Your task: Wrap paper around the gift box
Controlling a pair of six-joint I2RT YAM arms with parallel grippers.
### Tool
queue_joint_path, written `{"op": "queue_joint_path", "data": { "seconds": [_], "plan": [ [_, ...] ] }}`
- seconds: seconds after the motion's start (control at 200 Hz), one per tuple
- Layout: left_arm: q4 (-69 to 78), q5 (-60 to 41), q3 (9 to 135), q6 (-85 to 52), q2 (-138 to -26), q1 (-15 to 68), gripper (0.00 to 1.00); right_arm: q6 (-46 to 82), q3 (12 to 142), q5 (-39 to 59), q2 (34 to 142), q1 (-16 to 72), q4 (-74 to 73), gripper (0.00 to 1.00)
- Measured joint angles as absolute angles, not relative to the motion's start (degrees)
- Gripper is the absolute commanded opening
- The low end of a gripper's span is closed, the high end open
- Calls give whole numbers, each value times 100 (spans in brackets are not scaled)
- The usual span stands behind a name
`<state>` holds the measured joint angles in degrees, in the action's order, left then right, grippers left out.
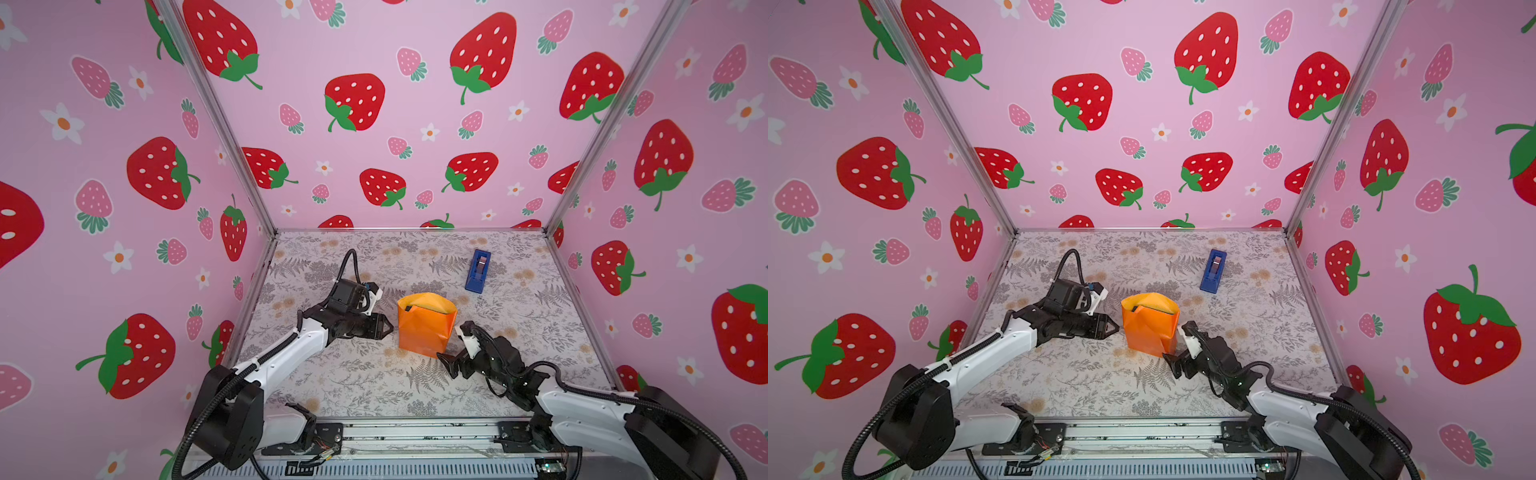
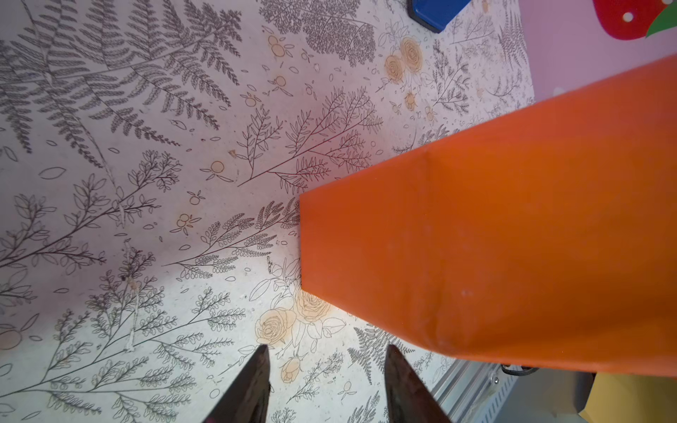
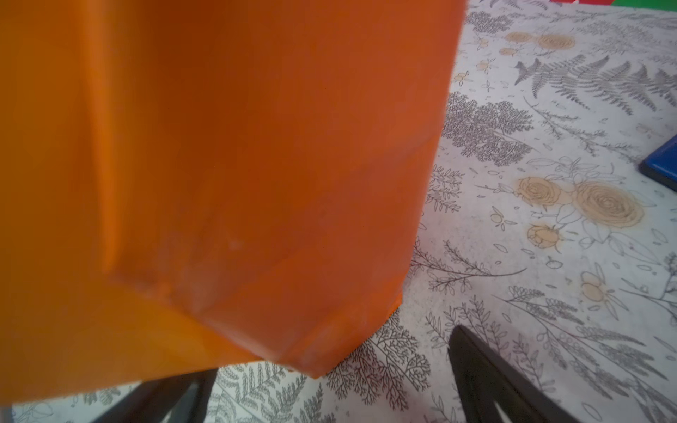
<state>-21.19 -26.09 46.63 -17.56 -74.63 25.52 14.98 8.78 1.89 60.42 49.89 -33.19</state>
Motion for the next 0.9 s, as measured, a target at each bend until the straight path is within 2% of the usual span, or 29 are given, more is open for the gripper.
{"op": "queue_joint_path", "data": {
  "seconds": [0.515,0.9],
  "plan": [
    [-2075,-2685,4630,-1669,-7461,2550,52,1625,1321,-36,5553,4989,-2978,99],
    [-1857,-3061,4615,-1643,-7299,2578,56,1796,1570,-47,5535,4989,-2727,97]
  ]
}}
